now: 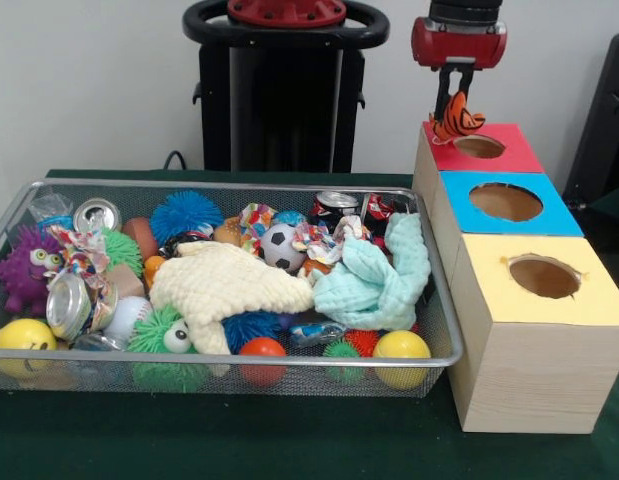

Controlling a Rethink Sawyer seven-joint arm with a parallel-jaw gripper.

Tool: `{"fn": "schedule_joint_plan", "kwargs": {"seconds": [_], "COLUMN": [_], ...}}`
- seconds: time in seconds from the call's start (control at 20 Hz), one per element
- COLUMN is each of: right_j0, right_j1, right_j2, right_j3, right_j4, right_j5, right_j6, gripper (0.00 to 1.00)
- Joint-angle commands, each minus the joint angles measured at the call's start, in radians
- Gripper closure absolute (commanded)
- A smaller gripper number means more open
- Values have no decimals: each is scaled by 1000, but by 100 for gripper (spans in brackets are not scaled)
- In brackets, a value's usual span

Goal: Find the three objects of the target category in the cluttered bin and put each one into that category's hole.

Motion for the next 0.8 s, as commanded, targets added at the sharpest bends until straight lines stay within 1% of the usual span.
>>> {"fn": "schedule_joint_plan", "kwargs": {"seconds": [0.05, 0.8], "right_j0": [28, 114], "right_j1": [46, 90], "right_j2": [-23, -74], "right_j3": [-76, -105], "right_j4": [85, 152], "right_j5": [-45, -48], "right_j6": [269, 268], "gripper": [100, 100]}}
